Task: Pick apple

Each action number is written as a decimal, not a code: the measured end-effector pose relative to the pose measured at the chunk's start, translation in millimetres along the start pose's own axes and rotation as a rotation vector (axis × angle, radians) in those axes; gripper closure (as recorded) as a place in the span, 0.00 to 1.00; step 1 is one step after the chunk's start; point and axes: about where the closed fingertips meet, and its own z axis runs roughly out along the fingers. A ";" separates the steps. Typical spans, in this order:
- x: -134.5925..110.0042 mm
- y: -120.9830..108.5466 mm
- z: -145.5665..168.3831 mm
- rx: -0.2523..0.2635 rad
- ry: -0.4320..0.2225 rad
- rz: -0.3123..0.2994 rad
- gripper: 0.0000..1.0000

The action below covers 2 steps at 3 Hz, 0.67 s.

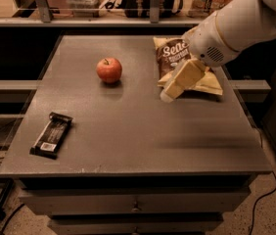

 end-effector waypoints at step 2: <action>-17.8 -1.5 20.6 -0.022 -0.042 -0.006 0.00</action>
Offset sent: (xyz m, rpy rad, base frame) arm 0.0278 0.0519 -0.0104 0.0891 0.0030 0.0590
